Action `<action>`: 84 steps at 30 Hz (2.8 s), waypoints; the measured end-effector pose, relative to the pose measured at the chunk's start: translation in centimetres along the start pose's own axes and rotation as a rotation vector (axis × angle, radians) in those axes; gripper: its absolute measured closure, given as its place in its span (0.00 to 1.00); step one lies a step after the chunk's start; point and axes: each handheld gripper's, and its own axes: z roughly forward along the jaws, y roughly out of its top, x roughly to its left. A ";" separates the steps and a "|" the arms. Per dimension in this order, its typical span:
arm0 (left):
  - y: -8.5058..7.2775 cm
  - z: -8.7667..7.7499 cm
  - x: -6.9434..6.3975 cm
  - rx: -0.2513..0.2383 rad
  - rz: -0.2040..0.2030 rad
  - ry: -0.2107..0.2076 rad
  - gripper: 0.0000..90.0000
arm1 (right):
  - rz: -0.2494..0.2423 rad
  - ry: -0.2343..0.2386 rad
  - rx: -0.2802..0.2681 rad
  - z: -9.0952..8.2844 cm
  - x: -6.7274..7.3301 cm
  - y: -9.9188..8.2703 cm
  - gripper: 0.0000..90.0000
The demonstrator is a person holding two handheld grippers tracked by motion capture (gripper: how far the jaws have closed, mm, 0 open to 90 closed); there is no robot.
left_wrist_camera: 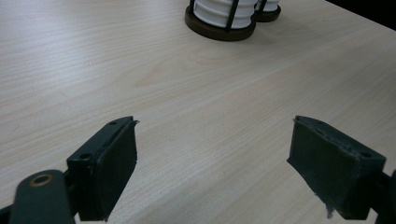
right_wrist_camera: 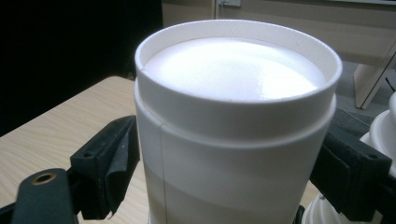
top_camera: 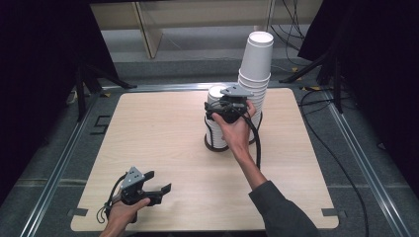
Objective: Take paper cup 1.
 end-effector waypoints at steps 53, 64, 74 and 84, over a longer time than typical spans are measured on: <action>0.0 0.0 -0.1 0.004 -0.005 0.000 0.16 | 0.005 0.040 -0.174 -6.0 0.6 6.9 0.23; 0.0 0.0 -0.1 -0.019 -0.010 -0.006 0.16 | -0.056 0.187 -0.193 -9.9 2.2 5.8 0.23; 0.0 0.0 -0.1 -0.025 -0.012 -0.019 0.16 | -0.067 0.338 -0.114 -10.0 3.2 0.3 0.23; 0.1 0.0 -0.1 -0.027 -0.016 -0.014 0.16 | -0.048 0.408 -0.054 -8.3 3.2 -3.4 0.23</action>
